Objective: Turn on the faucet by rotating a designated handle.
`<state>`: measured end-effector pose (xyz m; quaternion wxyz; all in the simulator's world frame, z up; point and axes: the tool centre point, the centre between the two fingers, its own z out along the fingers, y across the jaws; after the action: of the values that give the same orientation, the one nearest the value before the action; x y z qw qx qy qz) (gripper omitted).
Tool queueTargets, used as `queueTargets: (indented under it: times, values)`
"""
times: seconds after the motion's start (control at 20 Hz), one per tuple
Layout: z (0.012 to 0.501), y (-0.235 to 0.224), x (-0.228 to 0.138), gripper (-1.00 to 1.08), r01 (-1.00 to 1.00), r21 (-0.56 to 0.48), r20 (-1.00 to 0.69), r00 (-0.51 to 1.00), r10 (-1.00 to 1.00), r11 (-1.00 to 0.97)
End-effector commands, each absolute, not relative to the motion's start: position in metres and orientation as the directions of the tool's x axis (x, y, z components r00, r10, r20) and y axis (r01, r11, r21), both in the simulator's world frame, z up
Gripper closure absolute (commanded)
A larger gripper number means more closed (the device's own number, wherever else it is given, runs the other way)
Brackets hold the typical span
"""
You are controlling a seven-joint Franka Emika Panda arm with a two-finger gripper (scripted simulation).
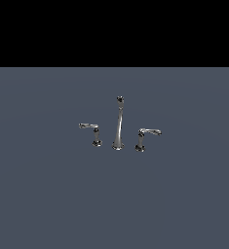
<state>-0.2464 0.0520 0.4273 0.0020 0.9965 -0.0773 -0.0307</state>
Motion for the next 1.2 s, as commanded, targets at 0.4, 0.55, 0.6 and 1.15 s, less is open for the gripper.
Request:
queueTargets:
  times: [0.4, 0.55, 0.6, 1.15]
  values:
    - [0.378, 0.09, -0.218, 1.08, -0.375, 0.012, -0.054, 0.925, -0.375, -0.927]
    - [0.363, 0.1, -0.208, 1.08, -0.436, 0.013, -0.052, 0.898, -0.436, -0.9]
    - [0.358, 0.103, -0.204, 1.08, -0.456, 0.013, -0.052, 0.889, -0.456, -0.89]
    - [0.307, 0.132, -0.161, 1.08, -0.654, 0.012, -0.045, 0.756, -0.653, -0.757]
